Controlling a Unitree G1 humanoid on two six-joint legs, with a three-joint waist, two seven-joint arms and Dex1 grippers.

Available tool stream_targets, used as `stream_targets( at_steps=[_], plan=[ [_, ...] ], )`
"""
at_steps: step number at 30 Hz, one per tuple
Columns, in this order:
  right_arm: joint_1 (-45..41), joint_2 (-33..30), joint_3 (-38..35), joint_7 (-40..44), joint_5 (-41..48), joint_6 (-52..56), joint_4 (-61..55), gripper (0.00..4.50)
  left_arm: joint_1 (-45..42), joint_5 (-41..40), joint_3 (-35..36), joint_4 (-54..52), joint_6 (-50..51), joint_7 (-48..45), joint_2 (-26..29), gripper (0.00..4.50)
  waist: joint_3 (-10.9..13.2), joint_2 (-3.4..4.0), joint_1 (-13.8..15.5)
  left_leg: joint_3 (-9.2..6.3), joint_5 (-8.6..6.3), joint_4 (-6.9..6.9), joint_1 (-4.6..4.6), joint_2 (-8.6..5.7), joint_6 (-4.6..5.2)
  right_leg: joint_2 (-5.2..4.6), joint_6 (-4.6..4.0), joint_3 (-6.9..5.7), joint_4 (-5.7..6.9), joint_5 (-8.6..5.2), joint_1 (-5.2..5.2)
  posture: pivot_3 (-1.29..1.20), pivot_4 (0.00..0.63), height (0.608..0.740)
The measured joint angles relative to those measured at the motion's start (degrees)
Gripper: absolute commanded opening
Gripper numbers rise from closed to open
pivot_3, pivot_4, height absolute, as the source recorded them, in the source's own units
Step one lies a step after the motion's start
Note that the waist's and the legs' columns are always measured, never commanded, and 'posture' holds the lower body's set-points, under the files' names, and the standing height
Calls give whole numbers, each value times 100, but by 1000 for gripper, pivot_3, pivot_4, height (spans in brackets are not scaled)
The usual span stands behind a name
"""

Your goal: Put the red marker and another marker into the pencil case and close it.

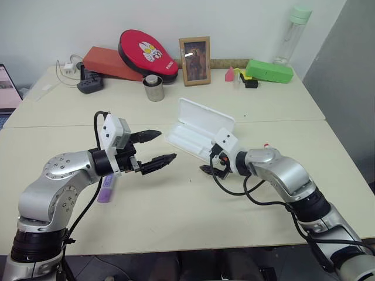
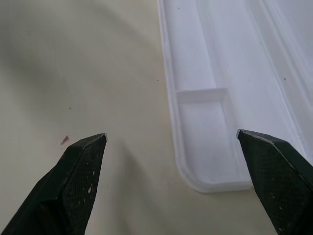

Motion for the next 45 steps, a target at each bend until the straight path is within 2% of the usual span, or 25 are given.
stream_targets(
  at_steps=[2,5,10,13,32,39,40,45],
  plan=[
    [-45,21,2,69,-80,-43,212,4500,3,-4,0,-46,3,79,-4,4490,0,0,0,0,0,0,-2,-1,0,0,0,1,-1,0,0,0,150,740],
    [-106,45,42,234,-154,-52,346,4002,5,-15,0,-170,6,142,-25,4500,0,0,1,0,0,0,0,-2,0,0,0,1,-1,0,0,0,150,740],
    [-136,96,130,396,-257,-52,347,2498,8,-32,1,-202,10,250,-66,4500,0,0,0,0,0,0,1,-1,0,0,0,-2,1,0,0,0,150,740],
    [-139,163,148,434,-331,-53,345,1804,17,-40,1,-211,11,286,-66,4500,0,0,-9,0,0,0,3,1,0,2,0,0,1,0,0,0,150,740],
    [-228,257,254,617,-701,-115,490,1715,139,-47,-2,-271,-20,321,-142,4500,0,0,-8,0,0,-1,6,-1,0,2,-2,2,2,2,1,0,150,740],
    [-189,175,555,827,-803,5,301,1715,139,-49,-2,-272,-93,306,-143,4500,0,0,-7,-2,0,0,6,-1,0,2,-2,1,1,2,2,0,150,740],
    [-187,176,555,831,-808,15,301,1373,140,-49,-2,-272,-93,306,-142,4500,0,0,-7,-3,0,0,6,-1,0,2,-2,1,1,2,2,0,150,740],
    [-190,200,552,841,-893,19,322,293,139,-50,-1,-272,-96,308,-140,4500,0,0,-7,-3,0,0,6,-2,0,2,-2,1,0,2,2,0,150,740]
  ],
)
